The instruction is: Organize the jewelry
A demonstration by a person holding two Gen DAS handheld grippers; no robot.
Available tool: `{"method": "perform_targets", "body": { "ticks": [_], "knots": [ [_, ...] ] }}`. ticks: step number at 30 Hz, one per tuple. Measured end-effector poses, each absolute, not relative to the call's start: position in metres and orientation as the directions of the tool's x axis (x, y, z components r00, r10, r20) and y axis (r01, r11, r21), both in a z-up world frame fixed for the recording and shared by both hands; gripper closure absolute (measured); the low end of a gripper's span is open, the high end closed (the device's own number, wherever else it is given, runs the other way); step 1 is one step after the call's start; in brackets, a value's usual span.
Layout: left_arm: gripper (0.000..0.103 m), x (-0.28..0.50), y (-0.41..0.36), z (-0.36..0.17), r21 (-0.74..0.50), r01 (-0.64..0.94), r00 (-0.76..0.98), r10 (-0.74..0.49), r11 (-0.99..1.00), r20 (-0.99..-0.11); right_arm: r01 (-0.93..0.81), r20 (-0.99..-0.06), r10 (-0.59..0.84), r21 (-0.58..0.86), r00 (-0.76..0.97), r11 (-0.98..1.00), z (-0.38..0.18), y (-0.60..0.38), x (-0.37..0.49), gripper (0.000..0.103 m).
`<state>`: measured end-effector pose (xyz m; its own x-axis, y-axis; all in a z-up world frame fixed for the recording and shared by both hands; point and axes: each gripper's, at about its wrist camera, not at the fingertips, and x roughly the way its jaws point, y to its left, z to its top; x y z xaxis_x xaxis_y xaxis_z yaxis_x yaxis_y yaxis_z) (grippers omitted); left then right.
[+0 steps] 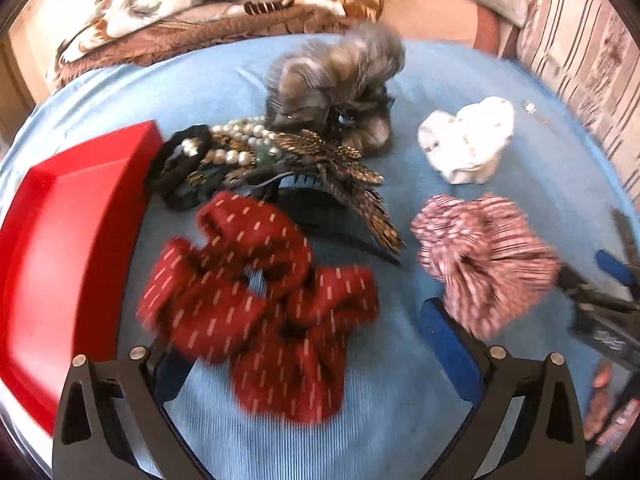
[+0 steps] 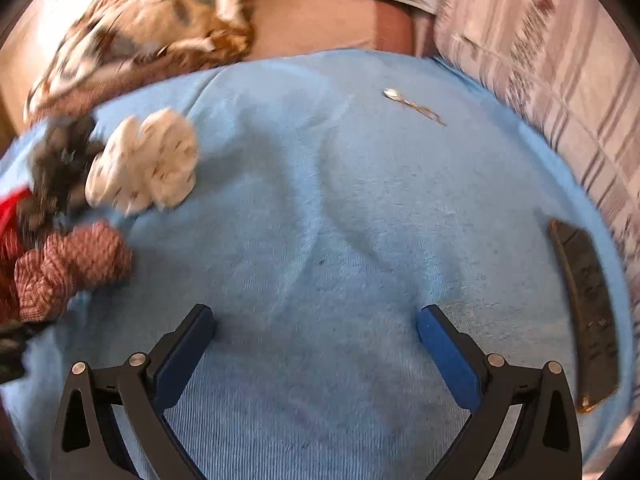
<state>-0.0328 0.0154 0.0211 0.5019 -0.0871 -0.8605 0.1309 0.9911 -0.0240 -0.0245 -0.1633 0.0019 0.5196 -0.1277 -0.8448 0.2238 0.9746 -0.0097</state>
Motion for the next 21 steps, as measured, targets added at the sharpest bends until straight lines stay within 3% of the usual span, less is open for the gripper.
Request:
{"method": "perform_targets", "body": {
  "ticks": [8, 21],
  "knots": [
    [0.000, -0.093, 0.046, 0.082, 0.016, 0.090, 0.654, -0.047, 0.996, -0.755, 0.288, -0.845, -0.094, 0.074, 0.527, 0.955, 0.020, -0.168, -0.057, 0.001],
    [0.000, -0.152, 0.072, 0.146, 0.109, -0.020, 0.808, 0.080, 0.994, -0.584, 0.266, -0.692, -0.142, 0.075, 0.707, 0.961, 0.112, -0.120, -0.113, 0.001]
  ]
}}
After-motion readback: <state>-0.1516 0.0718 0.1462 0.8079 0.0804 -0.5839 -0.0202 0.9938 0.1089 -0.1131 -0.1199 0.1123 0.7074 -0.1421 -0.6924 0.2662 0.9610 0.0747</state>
